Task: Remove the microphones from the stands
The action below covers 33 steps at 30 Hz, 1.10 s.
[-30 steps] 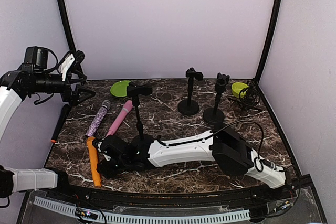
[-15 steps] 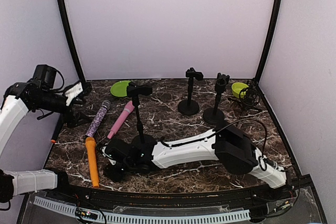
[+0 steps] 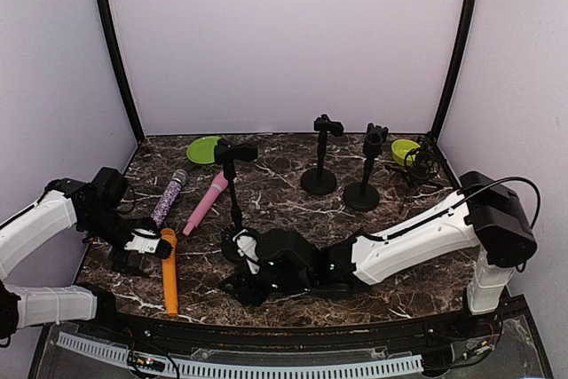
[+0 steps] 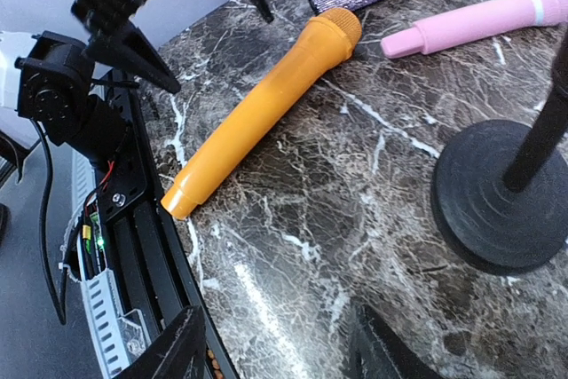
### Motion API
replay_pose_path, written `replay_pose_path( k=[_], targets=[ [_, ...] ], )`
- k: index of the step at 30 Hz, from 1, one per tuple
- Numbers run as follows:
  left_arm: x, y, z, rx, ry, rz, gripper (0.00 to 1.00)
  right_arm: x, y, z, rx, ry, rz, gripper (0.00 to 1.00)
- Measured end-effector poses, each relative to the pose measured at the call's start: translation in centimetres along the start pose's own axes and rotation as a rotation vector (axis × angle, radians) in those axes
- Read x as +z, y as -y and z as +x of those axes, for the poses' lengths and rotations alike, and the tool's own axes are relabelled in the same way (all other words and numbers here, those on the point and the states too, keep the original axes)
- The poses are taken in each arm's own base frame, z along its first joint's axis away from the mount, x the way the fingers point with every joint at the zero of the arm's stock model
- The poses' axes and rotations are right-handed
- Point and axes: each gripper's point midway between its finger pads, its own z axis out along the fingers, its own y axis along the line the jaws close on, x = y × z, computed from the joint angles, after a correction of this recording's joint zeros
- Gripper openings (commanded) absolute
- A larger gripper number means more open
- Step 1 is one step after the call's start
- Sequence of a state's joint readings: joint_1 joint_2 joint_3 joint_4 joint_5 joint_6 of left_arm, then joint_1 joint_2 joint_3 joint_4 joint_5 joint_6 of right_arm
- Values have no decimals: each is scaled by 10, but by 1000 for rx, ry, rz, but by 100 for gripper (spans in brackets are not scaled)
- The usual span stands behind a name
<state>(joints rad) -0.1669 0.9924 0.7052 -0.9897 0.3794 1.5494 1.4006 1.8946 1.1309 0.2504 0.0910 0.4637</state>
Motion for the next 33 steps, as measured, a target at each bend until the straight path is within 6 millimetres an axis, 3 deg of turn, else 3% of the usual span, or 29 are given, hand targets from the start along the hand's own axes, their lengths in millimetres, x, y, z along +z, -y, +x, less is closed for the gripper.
replay_pose_path(
  k=[6,13,19,24,33],
  targets=[
    [27,8,-7,195,-3,30,92,-18,17,2,58,38,63,49],
    [47,20,2,451,-42,60,89,-27,38,2,135,57,114,46],
    [66,19,2,588,-68,125,62,-27,44,-1,167,65,130,44],
    [73,6,20,693,-176,107,44,-28,46,0,180,63,134,42],
    [74,-45,36,781,-345,-32,36,-28,46,0,188,61,133,41]
  ],
)
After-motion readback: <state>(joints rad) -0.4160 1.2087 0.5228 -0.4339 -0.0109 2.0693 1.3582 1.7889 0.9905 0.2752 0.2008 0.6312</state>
